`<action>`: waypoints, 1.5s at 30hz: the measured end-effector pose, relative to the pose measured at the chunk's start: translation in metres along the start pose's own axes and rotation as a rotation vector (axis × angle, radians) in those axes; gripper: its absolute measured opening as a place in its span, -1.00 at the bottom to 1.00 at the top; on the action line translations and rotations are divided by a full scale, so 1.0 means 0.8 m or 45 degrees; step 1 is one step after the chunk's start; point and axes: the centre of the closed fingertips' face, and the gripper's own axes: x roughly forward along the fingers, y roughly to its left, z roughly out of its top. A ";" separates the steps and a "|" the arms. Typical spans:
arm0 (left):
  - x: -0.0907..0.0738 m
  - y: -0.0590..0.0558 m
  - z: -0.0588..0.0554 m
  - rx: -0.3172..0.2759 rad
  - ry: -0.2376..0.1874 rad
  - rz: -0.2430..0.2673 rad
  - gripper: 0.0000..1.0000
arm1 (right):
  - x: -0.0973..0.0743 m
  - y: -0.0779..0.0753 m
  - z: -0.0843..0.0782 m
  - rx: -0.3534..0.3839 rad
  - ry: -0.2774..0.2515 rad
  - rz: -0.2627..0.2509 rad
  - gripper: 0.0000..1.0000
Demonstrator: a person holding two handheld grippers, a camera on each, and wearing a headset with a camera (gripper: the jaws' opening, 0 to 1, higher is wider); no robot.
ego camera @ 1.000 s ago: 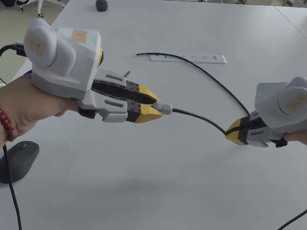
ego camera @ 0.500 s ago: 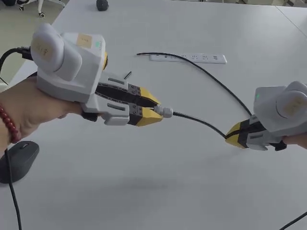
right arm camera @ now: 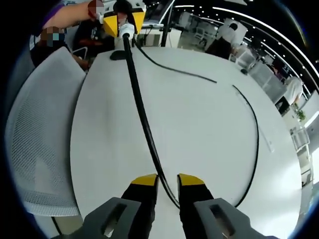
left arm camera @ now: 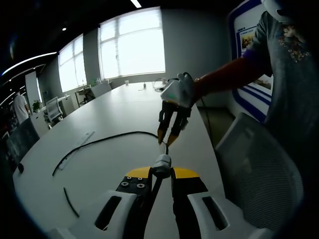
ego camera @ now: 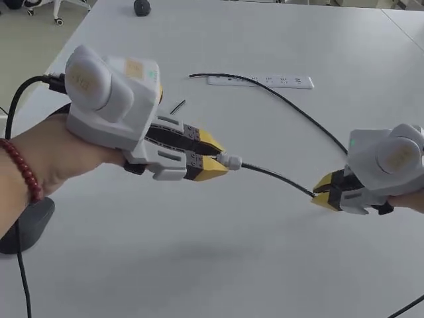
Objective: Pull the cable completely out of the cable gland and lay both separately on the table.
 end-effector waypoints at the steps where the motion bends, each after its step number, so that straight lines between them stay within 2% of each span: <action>1: 0.001 -0.001 -0.001 -0.004 0.003 -0.003 -0.69 | 0.000 -0.001 0.000 -0.001 -0.002 -0.009 -0.43; 2: 0.002 -0.001 -0.002 -0.006 0.007 -0.001 -0.69 | 0.000 -0.002 0.002 -0.004 -0.010 -0.015 -0.29; 4: 0.003 -0.002 -0.004 -0.002 0.017 0.000 -0.69 | -0.003 0.001 0.005 -0.003 -0.023 -0.007 -0.32; 6: 0.004 -0.002 -0.005 -0.008 0.019 0.000 -0.69 | -0.005 0.003 0.014 0.011 -0.060 -0.012 -0.23; 9: 0.005 -0.002 -0.005 -0.009 0.019 -0.001 -0.69 | -0.011 0.005 0.029 0.004 -0.103 -0.015 -0.27; 13: 0.006 -0.001 -0.005 -0.014 0.016 0.000 -0.69 | -0.020 0.010 0.061 0.000 -0.194 -0.013 -0.21; 15: 0.006 0.000 -0.005 -0.014 0.018 0.002 -0.69 | -0.024 0.014 0.079 -0.004 -0.247 -0.009 -0.04; 17: 0.006 0.000 -0.006 -0.020 0.017 0.001 -0.69 | -0.029 0.017 0.095 -0.028 -0.284 -0.012 0.01; 21: 0.007 -0.001 -0.007 -0.020 0.019 0.001 -0.69 | -0.036 0.026 0.124 -0.065 -0.348 -0.003 0.26; 27: 0.006 -0.002 -0.009 -0.019 0.022 0.003 -0.69 | -0.045 0.036 0.159 -0.138 -0.418 -0.003 0.44; 31: 0.005 -0.005 -0.008 -0.020 0.019 0.000 -0.69 | -0.050 0.044 0.173 -0.178 -0.439 0.013 0.33; 38: 0.005 -0.006 -0.008 -0.017 0.020 0.000 -0.69 | -0.050 0.055 0.187 -0.223 -0.443 0.038 0.24; 43: 0.005 -0.007 -0.008 -0.018 0.018 0.000 -0.69 | -0.049 0.064 0.193 -0.271 -0.429 0.062 -0.24; 45: 0.005 -0.007 -0.007 -0.016 0.015 -0.001 -0.69 | -0.046 0.067 0.193 -0.296 -0.404 0.072 -0.40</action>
